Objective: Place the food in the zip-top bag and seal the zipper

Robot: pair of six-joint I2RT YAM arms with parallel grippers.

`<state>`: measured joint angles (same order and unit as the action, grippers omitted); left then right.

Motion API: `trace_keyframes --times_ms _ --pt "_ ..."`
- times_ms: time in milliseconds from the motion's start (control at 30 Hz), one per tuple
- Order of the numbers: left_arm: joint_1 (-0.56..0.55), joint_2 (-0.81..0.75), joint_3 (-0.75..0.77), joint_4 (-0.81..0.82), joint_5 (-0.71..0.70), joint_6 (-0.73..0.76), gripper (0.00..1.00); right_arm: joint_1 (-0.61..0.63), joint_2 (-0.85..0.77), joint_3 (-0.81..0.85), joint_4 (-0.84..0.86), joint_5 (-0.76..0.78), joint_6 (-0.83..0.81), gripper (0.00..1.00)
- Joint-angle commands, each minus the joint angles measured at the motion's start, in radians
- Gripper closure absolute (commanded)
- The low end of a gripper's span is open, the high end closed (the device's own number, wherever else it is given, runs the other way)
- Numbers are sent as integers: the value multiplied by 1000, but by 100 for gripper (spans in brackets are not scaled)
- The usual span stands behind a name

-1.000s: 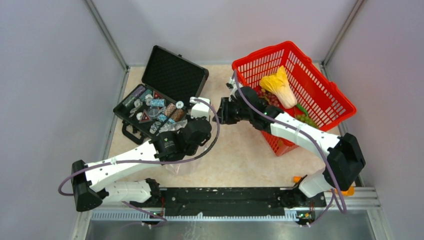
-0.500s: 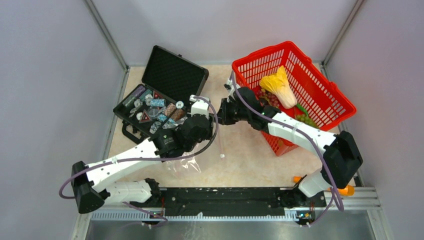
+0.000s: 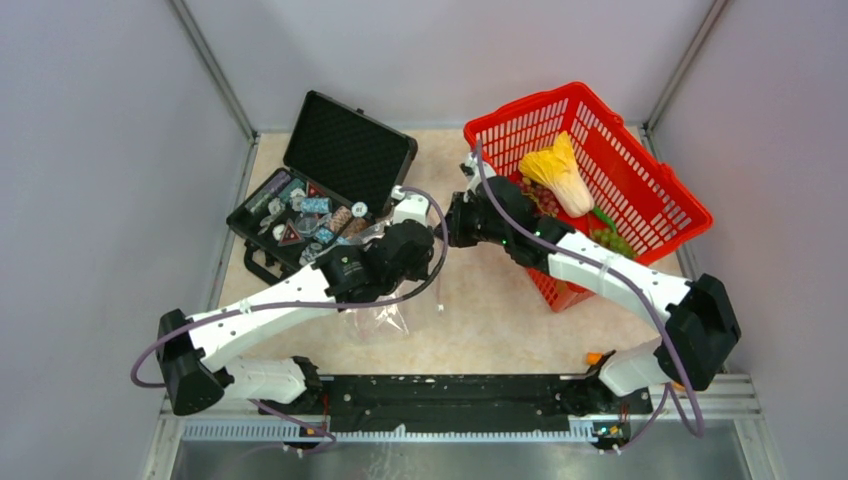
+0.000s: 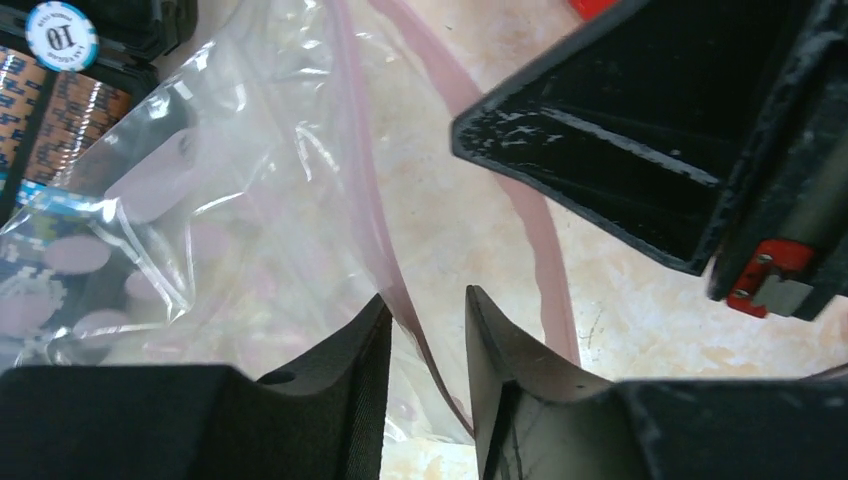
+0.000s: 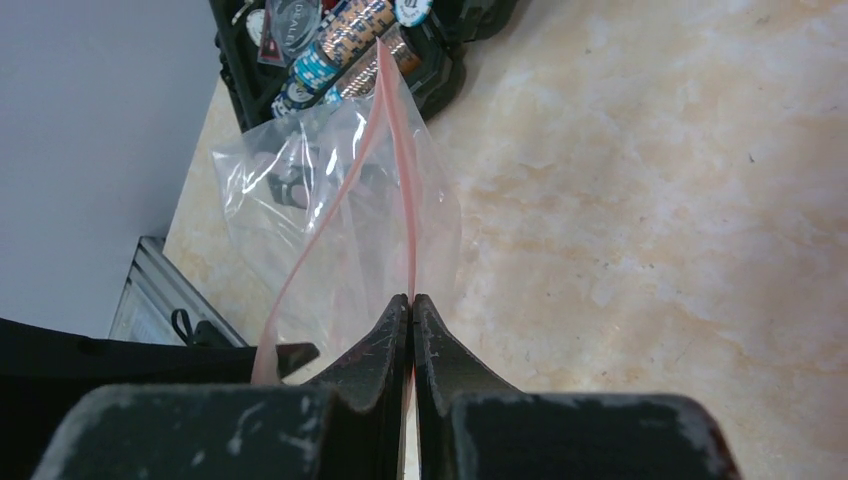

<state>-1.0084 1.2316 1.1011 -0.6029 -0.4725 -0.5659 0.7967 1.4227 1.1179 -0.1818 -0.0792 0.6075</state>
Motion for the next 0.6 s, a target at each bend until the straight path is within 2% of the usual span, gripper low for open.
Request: trace_keyframes --times_ms 0,100,233,433,567 --pt "2 -20 43 -60 -74 -19 72 12 -65 -12 17 95 1 100" --pt "2 -38 51 -72 -106 -14 87 10 -70 -7 -13 137 -18 100" --pt "2 -60 71 -108 -216 9 100 11 -81 -13 -32 175 -39 100" --pt "2 -95 104 -119 -374 53 100 9 -97 -3 -39 194 -87 100" --pt "7 -109 100 -88 -366 79 100 -4 -76 39 -64 146 -128 100"
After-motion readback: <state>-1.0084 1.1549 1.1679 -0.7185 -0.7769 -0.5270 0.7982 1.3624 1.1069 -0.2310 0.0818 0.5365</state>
